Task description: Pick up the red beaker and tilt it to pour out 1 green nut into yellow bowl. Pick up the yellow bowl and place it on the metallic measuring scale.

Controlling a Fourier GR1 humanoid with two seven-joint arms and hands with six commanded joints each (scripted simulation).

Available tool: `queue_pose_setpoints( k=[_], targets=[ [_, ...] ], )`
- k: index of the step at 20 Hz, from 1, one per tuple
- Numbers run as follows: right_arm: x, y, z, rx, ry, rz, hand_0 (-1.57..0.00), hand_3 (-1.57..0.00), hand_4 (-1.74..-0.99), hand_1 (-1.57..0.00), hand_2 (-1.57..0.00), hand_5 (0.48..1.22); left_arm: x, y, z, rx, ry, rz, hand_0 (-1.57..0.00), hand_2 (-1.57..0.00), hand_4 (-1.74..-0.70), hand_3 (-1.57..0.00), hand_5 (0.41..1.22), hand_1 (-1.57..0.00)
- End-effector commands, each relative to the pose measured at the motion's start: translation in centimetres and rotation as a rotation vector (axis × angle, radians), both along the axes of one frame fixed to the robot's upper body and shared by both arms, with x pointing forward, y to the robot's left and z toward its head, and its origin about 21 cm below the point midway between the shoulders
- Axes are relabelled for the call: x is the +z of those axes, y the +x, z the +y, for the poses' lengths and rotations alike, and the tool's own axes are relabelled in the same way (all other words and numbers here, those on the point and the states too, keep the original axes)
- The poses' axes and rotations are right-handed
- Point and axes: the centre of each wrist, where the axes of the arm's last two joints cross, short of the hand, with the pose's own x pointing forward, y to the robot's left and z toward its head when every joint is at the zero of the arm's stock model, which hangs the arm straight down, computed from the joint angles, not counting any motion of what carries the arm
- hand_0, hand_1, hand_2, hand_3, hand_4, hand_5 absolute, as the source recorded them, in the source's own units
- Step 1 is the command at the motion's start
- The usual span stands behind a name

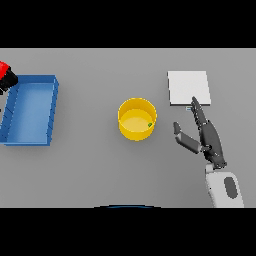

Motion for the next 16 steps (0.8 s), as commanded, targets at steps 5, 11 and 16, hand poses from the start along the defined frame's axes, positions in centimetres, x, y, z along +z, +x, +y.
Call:
queue_pose_setpoints(
  k=[5,11,16],
  targets=[
    [-0.2,0.0,-0.3,-0.004,-0.006,0.013,0.00,0.00,-1.320,0.00,0.00,0.729,0.9,-1.2,-0.5,-0.114,-0.103,0.048,-1.23,-0.93,-0.97,-0.58,0.735,-1.04],
    [0.0,0.0,-0.4,0.000,-0.004,0.007,0.00,0.00,-1.315,0.00,0.00,0.724,1.4,-1.8,-0.7,-0.191,-0.061,0.141,-0.32,-0.24,-0.79,-0.15,0.659,-0.27],
    [-0.2,-0.4,-0.3,-0.005,-0.034,0.000,0.00,0.00,-1.300,0.00,0.00,0.717,1.2,-1.8,-0.8,-0.210,-0.015,0.155,-0.10,-0.08,-0.75,-0.05,0.655,-0.09]
  ],
)
